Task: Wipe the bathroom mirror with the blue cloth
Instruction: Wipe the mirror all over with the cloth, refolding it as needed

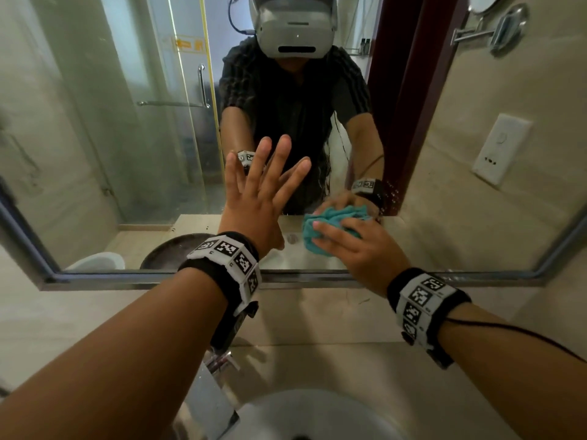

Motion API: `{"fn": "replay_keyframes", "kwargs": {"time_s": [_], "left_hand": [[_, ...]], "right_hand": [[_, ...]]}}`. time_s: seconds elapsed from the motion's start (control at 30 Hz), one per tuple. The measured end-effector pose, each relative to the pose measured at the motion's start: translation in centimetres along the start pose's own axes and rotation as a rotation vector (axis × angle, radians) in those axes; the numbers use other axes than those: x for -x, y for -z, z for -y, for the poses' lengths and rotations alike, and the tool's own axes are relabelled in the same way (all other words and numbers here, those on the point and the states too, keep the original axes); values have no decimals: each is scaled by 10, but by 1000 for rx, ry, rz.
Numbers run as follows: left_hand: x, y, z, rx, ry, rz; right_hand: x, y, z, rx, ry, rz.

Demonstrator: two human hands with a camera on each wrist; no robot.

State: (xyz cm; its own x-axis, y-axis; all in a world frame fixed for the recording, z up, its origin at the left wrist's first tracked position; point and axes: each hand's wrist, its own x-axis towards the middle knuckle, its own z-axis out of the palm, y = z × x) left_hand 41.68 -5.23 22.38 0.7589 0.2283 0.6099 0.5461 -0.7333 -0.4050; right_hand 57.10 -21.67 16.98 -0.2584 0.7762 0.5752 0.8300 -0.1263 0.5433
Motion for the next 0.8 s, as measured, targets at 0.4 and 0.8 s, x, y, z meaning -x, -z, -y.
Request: {"fn": "replay_keyframes", "kwargs": {"time_s": [0.4,0.8], "left_hand": [[2,-2,2,32,13,6],[2,-3,4,10,-8,-31]], "right_hand": [[19,-19,24,-46,33,105],[-5,-25,23,13,8,-124]]}}
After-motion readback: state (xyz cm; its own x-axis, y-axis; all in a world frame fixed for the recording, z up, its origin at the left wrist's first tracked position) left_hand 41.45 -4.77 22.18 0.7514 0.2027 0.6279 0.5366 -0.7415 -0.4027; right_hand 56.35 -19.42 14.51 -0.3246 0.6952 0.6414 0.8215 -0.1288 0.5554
